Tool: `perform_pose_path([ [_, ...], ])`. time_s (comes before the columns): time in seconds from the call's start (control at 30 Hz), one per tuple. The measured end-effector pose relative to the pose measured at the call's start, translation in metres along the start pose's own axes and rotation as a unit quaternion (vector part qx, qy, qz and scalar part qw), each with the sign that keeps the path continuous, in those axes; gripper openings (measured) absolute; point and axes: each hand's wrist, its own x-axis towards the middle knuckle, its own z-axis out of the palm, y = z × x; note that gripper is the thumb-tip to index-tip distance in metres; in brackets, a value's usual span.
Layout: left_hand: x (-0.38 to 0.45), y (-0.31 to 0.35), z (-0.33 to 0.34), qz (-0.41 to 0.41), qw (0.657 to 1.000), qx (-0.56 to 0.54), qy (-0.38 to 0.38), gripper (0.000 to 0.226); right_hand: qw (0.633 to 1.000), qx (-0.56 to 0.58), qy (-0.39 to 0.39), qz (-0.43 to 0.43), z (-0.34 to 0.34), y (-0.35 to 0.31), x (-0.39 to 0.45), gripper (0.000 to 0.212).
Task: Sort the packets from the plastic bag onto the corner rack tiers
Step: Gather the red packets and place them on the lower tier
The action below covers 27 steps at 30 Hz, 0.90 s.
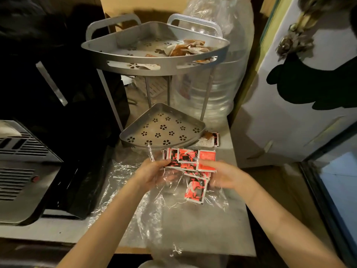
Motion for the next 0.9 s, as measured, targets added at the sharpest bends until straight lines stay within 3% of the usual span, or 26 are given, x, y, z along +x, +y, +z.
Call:
perform_pose_path([
  [0.07, -0.002, 0.0, 0.001, 0.016, 0.999, 0.018, 0.027, 0.024, 0.999, -0.031, -0.001, -0.017, 0.001, 0.002, -0.004, 0.023],
  [0.23, -0.01, 0.007, -0.001, 0.031, 0.999, -0.008, 0.027, 0.021, 0.99, -0.105, 0.051, -0.075, 0.009, 0.004, -0.005, 0.048],
  [0.5, -0.033, 0.041, 0.003, 0.076, 0.997, 0.032, -0.005, 0.018, 0.981, -0.13, 0.043, -0.139, 0.025, -0.023, -0.023, 0.046],
  [0.9, -0.067, 0.101, 0.022, 0.248, 0.966, 0.067, -0.022, 0.026, 0.947, -0.154, 0.015, -0.28, 0.053, -0.084, -0.053, 0.053],
])
